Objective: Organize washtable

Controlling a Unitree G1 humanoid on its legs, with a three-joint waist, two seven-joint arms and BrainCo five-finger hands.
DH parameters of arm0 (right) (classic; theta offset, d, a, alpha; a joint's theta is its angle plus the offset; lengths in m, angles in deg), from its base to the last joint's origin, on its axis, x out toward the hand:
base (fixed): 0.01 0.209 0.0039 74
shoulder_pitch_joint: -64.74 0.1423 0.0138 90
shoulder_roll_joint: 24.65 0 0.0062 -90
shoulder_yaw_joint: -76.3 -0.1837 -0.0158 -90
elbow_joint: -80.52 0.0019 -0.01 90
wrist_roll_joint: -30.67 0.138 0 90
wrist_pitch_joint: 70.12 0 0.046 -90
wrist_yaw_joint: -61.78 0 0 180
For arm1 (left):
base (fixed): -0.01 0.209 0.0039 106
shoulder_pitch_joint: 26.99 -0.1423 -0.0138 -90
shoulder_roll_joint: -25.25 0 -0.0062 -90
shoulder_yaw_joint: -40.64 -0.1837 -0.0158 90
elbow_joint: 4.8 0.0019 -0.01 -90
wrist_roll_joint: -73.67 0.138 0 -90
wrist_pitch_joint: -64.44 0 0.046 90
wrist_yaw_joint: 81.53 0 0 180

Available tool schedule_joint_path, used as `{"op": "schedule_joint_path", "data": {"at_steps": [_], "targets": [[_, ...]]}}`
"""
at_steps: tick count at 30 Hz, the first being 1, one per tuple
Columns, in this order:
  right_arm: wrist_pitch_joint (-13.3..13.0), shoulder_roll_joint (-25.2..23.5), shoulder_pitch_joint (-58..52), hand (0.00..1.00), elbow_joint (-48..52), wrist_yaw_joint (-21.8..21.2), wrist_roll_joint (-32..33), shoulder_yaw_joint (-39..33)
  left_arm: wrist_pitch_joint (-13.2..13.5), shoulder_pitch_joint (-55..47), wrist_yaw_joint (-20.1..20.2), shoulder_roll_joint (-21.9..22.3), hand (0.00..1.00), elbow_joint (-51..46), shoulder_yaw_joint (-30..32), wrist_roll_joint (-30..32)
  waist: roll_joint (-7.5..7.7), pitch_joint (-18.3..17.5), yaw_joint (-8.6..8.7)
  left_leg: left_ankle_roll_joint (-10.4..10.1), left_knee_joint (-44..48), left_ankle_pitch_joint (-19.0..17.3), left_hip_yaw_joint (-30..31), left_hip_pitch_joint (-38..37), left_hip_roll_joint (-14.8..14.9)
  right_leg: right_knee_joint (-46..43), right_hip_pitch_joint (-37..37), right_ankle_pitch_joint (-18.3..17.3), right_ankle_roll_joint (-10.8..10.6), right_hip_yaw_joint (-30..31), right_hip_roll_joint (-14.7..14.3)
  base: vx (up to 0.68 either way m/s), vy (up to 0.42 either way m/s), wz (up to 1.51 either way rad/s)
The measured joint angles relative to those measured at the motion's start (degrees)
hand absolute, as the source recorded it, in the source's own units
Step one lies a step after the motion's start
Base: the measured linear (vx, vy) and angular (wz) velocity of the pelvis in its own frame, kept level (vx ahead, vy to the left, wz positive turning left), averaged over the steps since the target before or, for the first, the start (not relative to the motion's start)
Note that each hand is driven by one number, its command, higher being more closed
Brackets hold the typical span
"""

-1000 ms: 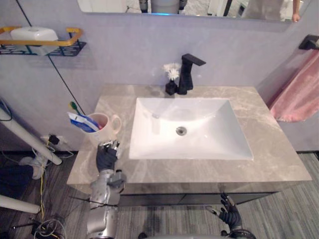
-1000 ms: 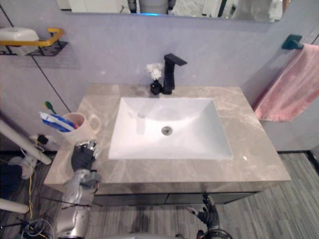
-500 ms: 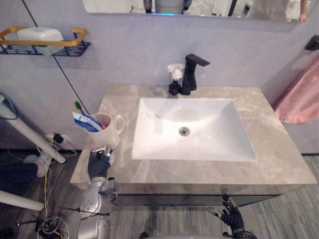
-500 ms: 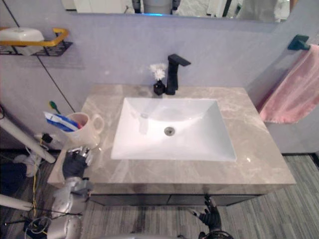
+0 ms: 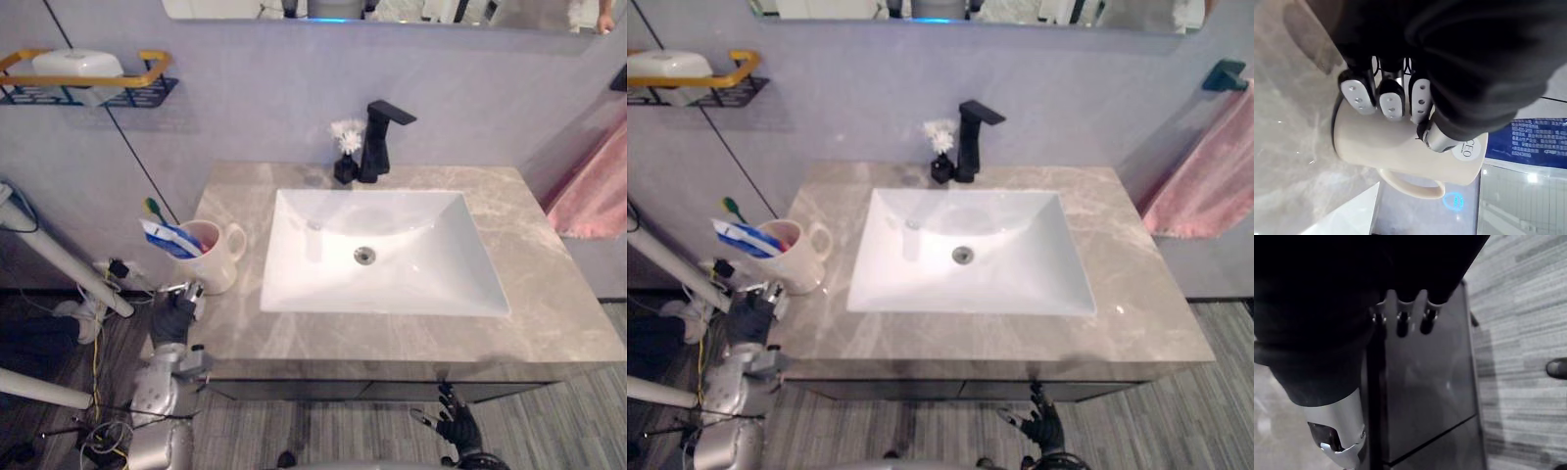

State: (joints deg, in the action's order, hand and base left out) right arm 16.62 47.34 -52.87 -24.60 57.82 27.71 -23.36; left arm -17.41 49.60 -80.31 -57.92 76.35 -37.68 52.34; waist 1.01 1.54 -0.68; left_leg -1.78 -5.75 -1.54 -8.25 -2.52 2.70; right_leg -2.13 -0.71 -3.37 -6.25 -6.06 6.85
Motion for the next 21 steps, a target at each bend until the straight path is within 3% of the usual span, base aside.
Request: {"op": "schedule_joint_path", "data": {"at_steps": [14,21], "targets": [[0.00,1.37,4.38,0.00,-5.04,-0.09,-0.06,-0.75,1.20,5.58,1.21,-7.92,1.00,8.13,-2.54,2.70,1.30,0.61,-0.05,0.15,0.37,0.45,0.01,0.69,-1.31,1.27,0.94,0.08,0.25,1.52,0.21,0.01,-0.005,-0.02],[-0.01,1.40,5.66,0.00,-6.14,-0.07,-0.67,-1.05,1.26,8.75,1.07,-8.04,1.00,9.34,-3.86,4.27,2.40,1.04,0.44,0.36,0.35,0.57,-0.01,0.93,-1.66,1.66,1.04,0.35,0.65,1.98,0.46,0.00,-0.003,-0.01]]}}
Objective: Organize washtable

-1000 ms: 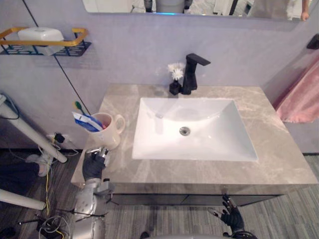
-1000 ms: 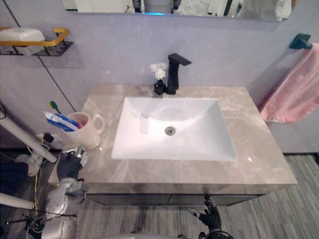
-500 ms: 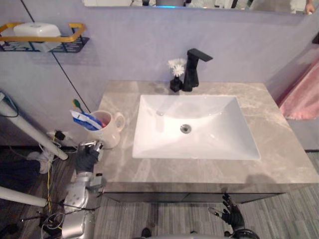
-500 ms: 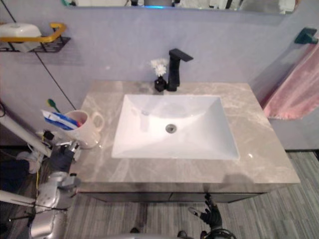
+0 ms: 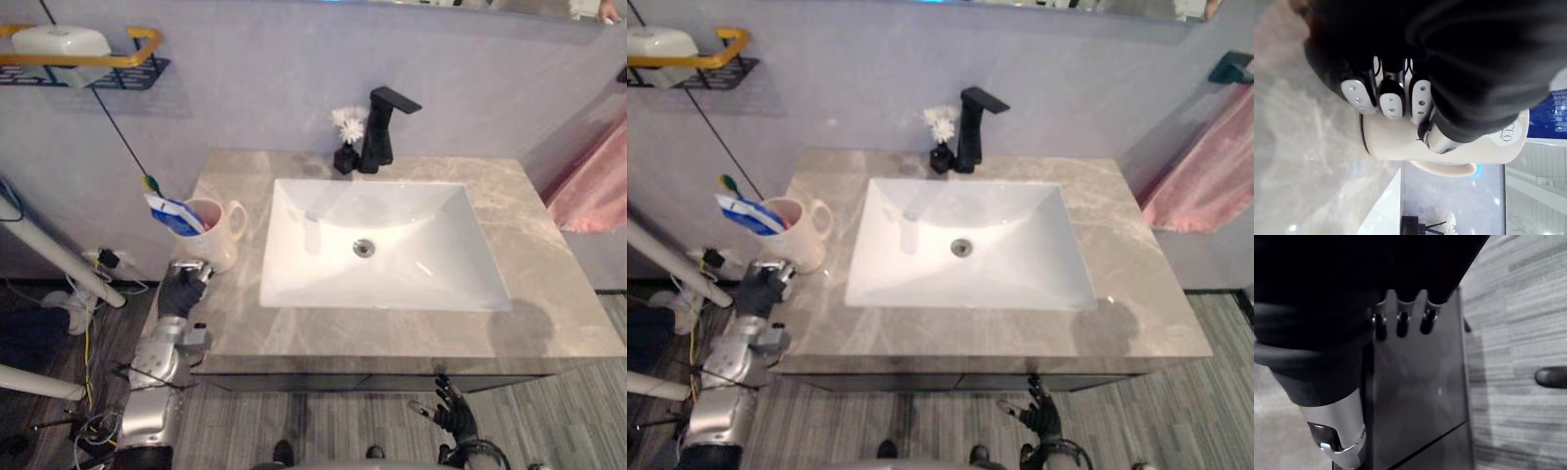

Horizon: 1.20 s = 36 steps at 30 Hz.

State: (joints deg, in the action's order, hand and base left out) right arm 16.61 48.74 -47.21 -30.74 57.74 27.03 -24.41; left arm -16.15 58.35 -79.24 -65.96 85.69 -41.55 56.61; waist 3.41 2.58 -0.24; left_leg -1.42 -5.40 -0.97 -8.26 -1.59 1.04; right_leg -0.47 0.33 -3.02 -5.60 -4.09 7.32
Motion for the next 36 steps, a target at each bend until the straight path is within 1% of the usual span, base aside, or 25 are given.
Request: {"op": "schedule_joint_path", "data": {"at_steps": [5,6,8,13,17,20,22,27,33,36], "targets": [[0.00,-0.01,0.30,0.00,0.01,0.01,-0.51,0.00,0.29,1.86,-0.08,0.00,1.00,-0.02,-0.92,0.01,0.48,0.35,0.27,-0.06,0.01,0.06,-0.12,0.80,-0.02,-0.10,1.08,0.00,-0.01,0.85,-0.03,-0.02,-0.014,-0.01],[0.01,-0.09,0.23,0.00,0.01,0.00,-0.52,0.01,0.29,1.97,-0.16,0.01,1.00,-0.02,-0.96,0.01,0.47,0.40,0.80,-0.07,0.02,0.09,-0.22,0.74,-0.02,-0.10,1.01,0.00,-0.01,1.04,-0.05,0.02,-0.011,-0.05],[0.01,-0.09,0.23,0.00,0.01,0.03,-0.51,-0.03,0.28,2.13,-0.31,0.02,1.00,-0.01,-1.07,0.01,0.48,0.40,1.11,-0.07,0.02,0.09,-0.39,0.89,0.00,-0.11,1.01,0.00,-0.01,1.20,-0.08,-0.01,-0.017,-0.05],[0.04,-0.09,0.27,0.00,-0.01,0.03,-1.22,-0.05,0.50,5.00,-1.17,-0.17,1.00,2.55,-1.68,0.66,0.48,0.40,1.17,-0.03,0.03,0.12,-0.51,0.61,0.00,-0.09,1.10,0.04,0.05,0.99,-0.08,0.00,-0.006,-0.01],[0.04,-0.08,0.27,0.00,-0.46,0.04,-1.43,-0.04,0.90,6.88,-1.19,-2.54,1.00,4.90,-2.60,0.98,0.47,0.42,1.26,-0.01,0.02,0.14,-0.67,0.75,-0.02,0.45,1.12,0.30,0.38,0.79,-0.08,0.00,-0.010,-0.02],[0.05,-0.09,0.33,0.00,-0.47,0.04,-1.43,-0.03,0.97,8.81,-1.21,-3.42,1.00,6.78,-2.69,1.40,0.58,0.64,1.28,0.08,0.00,0.22,-1.23,0.81,-0.05,0.73,1.13,0.37,0.46,0.74,-0.07,-0.02,-0.019,-0.04],[0.05,-0.06,0.37,0.00,-0.48,0.05,-1.43,-0.04,0.91,9.84,-1.23,-3.89,1.00,7.62,-2.68,1.43,0.64,0.90,1.36,0.07,-0.01,0.27,-1.24,0.82,-0.06,0.81,1.13,0.37,0.45,0.71,-0.07,0.00,0.000,0.00],[0.04,-0.01,1.87,0.00,-1.52,0.12,-1.43,-0.05,0.95,13.08,-1.76,-5.39,1.00,9.75,-2.64,1.52,0.77,2.01,2.19,0.03,-0.06,0.52,-1.17,1.20,-0.07,1.57,1.07,0.72,0.39,0.32,-0.07,0.00,-0.005,0.01],[0.04,0.12,2.47,0.00,-2.10,0.13,-1.42,-0.05,0.79,17.30,-2.44,-6.56,1.00,12.65,-2.99,1.88,0.67,2.34,2.42,0.03,-0.02,0.67,-1.04,2.23,-0.02,2.63,1.37,1.58,0.58,-0.31,-0.13,0.00,-0.011,0.03],[-0.02,0.54,2.48,0.00,-2.08,0.14,-1.38,-0.02,0.46,20.13,-2.66,-6.73,1.00,13.27,-3.26,1.89,0.80,2.44,2.50,0.07,0.01,0.98,-1.11,3.83,0.11,2.55,3.12,2.57,0.97,0.83,-0.30,-0.01,-0.005,-0.03]]}}
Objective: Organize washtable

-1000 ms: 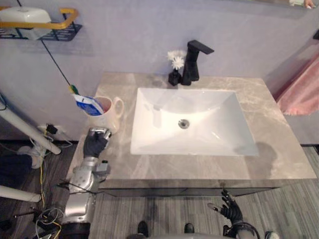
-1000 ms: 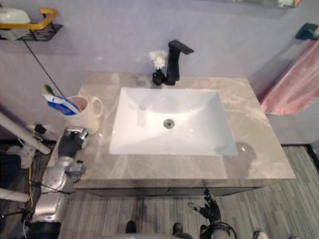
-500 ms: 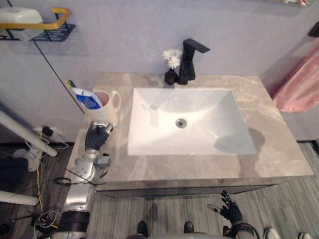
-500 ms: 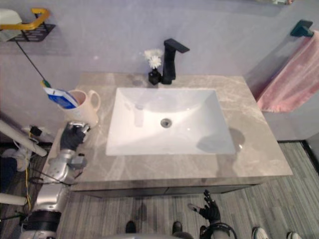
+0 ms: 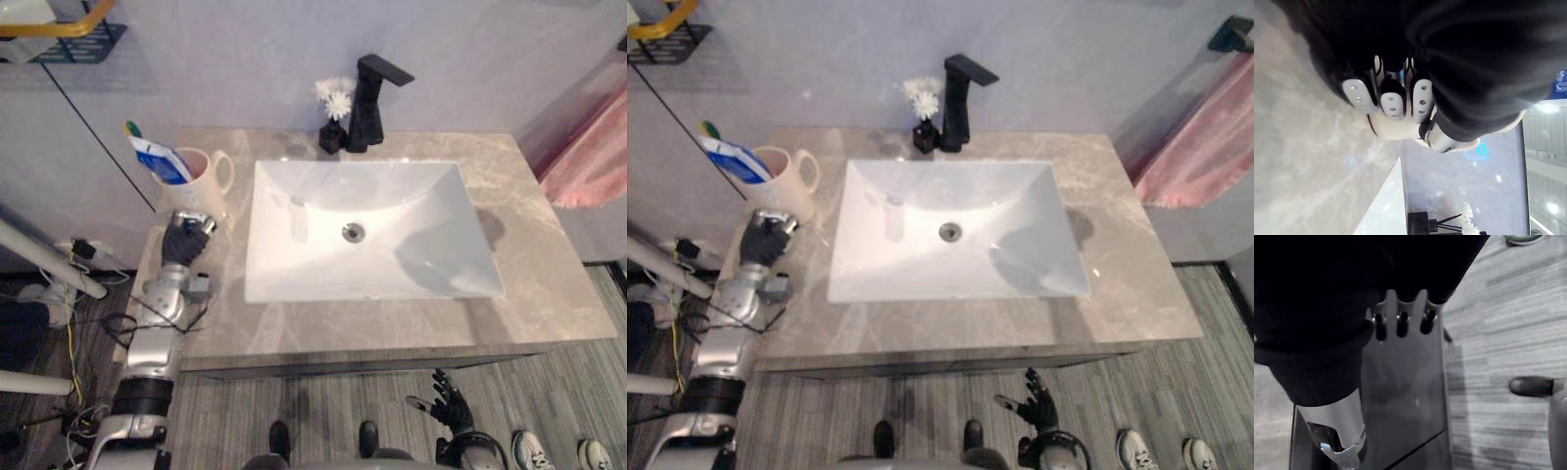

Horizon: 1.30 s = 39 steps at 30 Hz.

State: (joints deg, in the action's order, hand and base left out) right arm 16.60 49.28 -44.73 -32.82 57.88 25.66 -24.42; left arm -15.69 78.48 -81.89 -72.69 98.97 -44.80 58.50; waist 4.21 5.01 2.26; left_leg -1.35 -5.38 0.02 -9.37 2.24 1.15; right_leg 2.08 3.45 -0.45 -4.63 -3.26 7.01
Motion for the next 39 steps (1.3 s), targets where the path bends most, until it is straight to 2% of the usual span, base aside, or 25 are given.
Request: {"op": "schedule_joint_path", "data": {"at_steps": [5,11,14,21,24,29,32,34,36,39], "targets": [[0.00,0.20,-0.07,0.00,0.01,0.09,0.04,0.08,-0.83,4.70,-1.13,0.00,1.00,1.73,-0.82,0.06,0.24,0.38,0.56,0.29,0.02,0.25,-0.24,1.28,0.86,-0.22,1.90,2.52,1.32,1.02,-0.53,-0.04,0.005,-0.10],[-0.02,0.12,-0.67,0.00,0.44,0.16,0.05,0.09,-1.30,8.42,-2.49,-1.25,1.00,3.09,-1.85,0.24,0.50,1.36,0.90,0.81,0.04,0.58,-1.72,2.19,0.80,-1.00,4.08,4.61,1.31,2.75,-0.50,-0.04,0.028,-0.12],[-0.01,-0.31,-1.57,0.00,1.66,0.17,0.04,0.12,-1.54,9.52,-3.51,-1.79,1.00,4.02,-1.68,1.22,0.46,1.74,1.81,1.02,1.15,0.37,-1.89,2.92,0.77,-1.01,4.31,5.03,1.06,3.18,-0.23,0.00,0.000,0.00],[-0.12,-0.59,-2.52,0.00,2.36,0.21,0.08,0.10,-1.88,10.72,-4.42,-1.33,1.00,3.58,-1.65,1.29,0.12,2.06,2.00,1.09,2.12,0.31,-2.10,3.42,0.91,-0.96,4.55,5.10,0.97,3.30,0.00,-0.01,-0.017,-0.04],[-0.11,-0.59,-3.21,0.00,2.36,0.19,0.20,0.10,-1.84,9.06,-4.85,1.34,1.00,-1.85,-1.70,1.34,-0.57,2.47,1.94,1.10,2.17,0.31,-1.37,2.95,0.90,-0.89,3.69,5.09,0.96,2.79,0.04,-0.02,-0.024,0.09],[-0.11,-0.48,-2.65,0.00,2.32,0.17,1.52,0.06,-0.37,0.15,-4.74,7.05,1.00,-18.70,-2.96,2.31,-2.14,2.44,1.60,0.97,2.19,0.46,1.30,1.32,0.78,-0.86,0.63,4.74,0.58,0.35,0.19,0.00,-0.021,0.27],[-0.10,-0.31,-1.64,0.00,2.41,0.18,2.23,0.03,0.36,-3.31,-4.66,7.95,1.00,-25.41,-2.65,2.25,-2.65,2.07,1.06,0.93,-0.16,1.65,2.16,-0.35,0.12,-1.80,-0.42,3.12,0.02,-1.81,0.45,-0.01,-0.029,0.28],[-0.04,0.32,-0.68,0.00,2.41,0.18,2.32,-0.03,1.57,-6.24,-4.39,8.51,1.00,-31.88,-2.51,2.09,-3.46,1.75,0.10,1.11,-0.41,1.88,3.42,-0.81,-0.36,-2.36,-1.43,2.15,-0.47,-3.62,1.07,-0.03,-0.016,0.34],[-0.03,0.67,0.19,0.00,2.43,0.18,2.73,-0.05,3.03,-10.87,-3.36,9.51,1.00,-38.84,0.34,1.40,-4.89,0.38,-0.47,1.11,-0.43,1.93,4.75,-1.26,-0.31,-3.08,-2.85,1.63,-0.19,-5.50,1.09,-0.02,-0.011,0.41],[0.74,0.41,0.40,0.00,2.33,0.33,2.83,-0.29,4.78,-15.58,-3.40,9.82,1.00,-44.13,5.64,0.50,-5.38,-0.98,-1.56,0.83,-0.44,1.66,5.59,-2.15,-0.40,-3.32,-4.24,0.46,-0.17,-7.46,1.30,-0.01,-0.030,0.24]]}}
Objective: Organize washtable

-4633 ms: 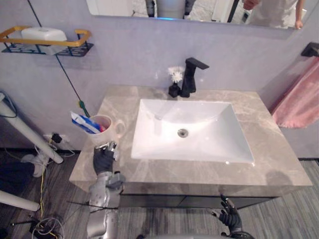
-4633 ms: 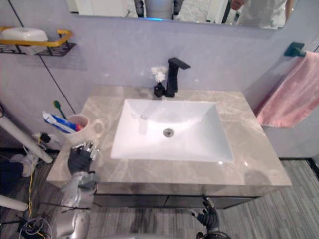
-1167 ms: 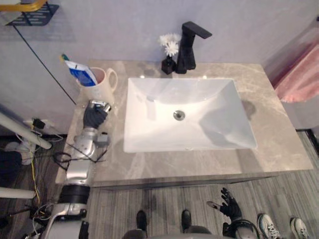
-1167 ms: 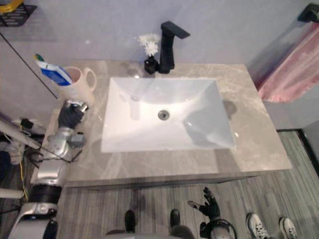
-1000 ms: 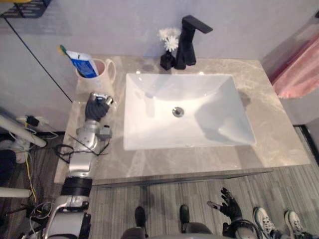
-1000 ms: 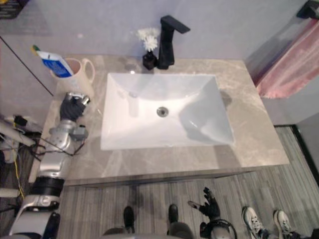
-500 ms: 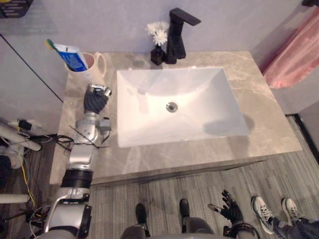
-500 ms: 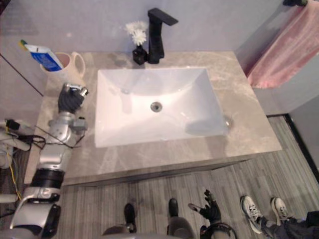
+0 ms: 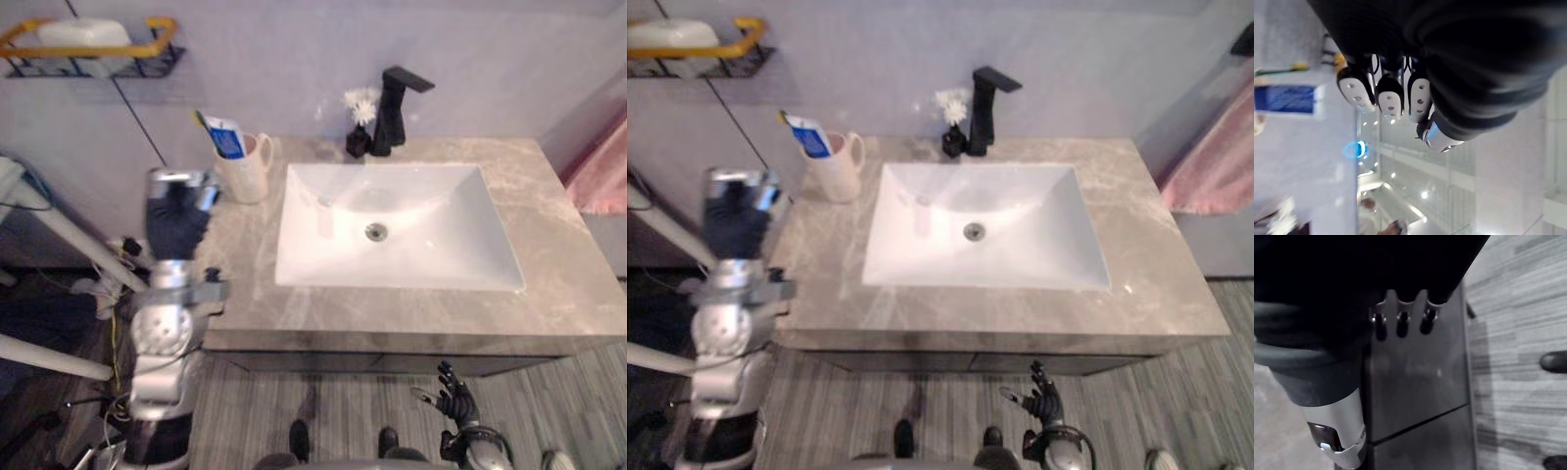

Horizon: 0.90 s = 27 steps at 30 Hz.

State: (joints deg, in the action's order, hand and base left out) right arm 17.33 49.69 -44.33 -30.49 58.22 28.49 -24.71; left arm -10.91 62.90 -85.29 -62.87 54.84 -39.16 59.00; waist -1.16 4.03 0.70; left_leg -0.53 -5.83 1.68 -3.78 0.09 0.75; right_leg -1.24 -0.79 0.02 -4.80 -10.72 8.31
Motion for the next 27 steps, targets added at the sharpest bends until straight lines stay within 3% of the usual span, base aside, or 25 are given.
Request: {"op": "schedule_joint_path", "data": {"at_steps": [1,5,9,12,17,22,27], "targets": [[0.34,0.19,-0.31,0.00,0.00,-0.10,0.07,-0.04,0.80,-2.51,-0.08,0.15,0.00,-1.67,3.23,-0.69,-0.18,-0.74,-0.37,-0.03,0.01,0.03,0.62,0.04,0.02,-0.18,-0.25,-0.53,0.13,-0.44,-0.01,0.00,-0.051,0.24],[1.74,0.08,-1.35,0.00,-0.01,0.04,0.75,-0.44,1.60,-11.51,-0.26,3.38,0.00,-2.47,12.32,-3.05,0.09,-1.58,-1.77,-0.38,0.02,0.27,2.42,-0.86,-0.01,-0.78,-2.21,-3.07,-0.44,-3.62,0.68,-0.02,-0.057,0.27],[3.17,0.08,-1.85,0.00,-0.24,0.66,1.62,-1.24,1.28,-17.55,-0.19,7.02,0.00,2.69,14.21,-5.07,-0.06,-2.30,-1.86,-0.59,0.03,0.44,2.73,-1.08,0.53,-1.11,-3.78,-3.95,-0.59,-6.59,0.67,-0.04,-0.051,0.40],[4.26,0.67,-3.63,0.00,0.55,1.16,1.77,0.08,-0.89,-20.78,0.02,9.98,0.00,12.04,14.22,-5.74,0.05,-3.04,-2.32,-0.89,0.20,1.20,2.11,-1.92,1.02,-2.62,-4.73,-5.17,-0.56,-8.13,0.82,-0.03,-0.026,0.25],[5.26,1.17,-4.11,0.00,1.24,2.60,11.06,4.36,-3.31,-21.98,0.71,13.76,0.00,29.44,8.86,-5.22,-0.02,-3.23,-2.66,-0.95,1.58,1.14,2.10,-1.75,1.24,-3.67,-4.87,-6.21,-0.43,-8.32,0.80,-0.03,-0.008,0.03],[5.12,1.08,-6.95,0.00,5.14,3.70,11.09,8.61,-5.50,-21.23,2.51,16.84,0.00,46.54,3.39,-3.38,-0.33,-3.41,-2.59,-1.06,3.01,1.10,2.65,-0.96,1.36,-4.10,-4.88,-6.16,-0.66,-9.03,0.78,0.00,-0.011,0.08],[2.18,0.84,-7.61,0.00,5.45,3.63,11.06,12.17,-6.88,-19.79,2.59,17.31,0.00,61.51,-1.49,0.22,-0.37,-3.52,-1.58,-1.46,2.90,1.37,2.70,-1.96,1.37,-6.20,-4.72,-7.49,-0.98,-8.74,0.80,-0.02,-0.013,-0.01]]}}
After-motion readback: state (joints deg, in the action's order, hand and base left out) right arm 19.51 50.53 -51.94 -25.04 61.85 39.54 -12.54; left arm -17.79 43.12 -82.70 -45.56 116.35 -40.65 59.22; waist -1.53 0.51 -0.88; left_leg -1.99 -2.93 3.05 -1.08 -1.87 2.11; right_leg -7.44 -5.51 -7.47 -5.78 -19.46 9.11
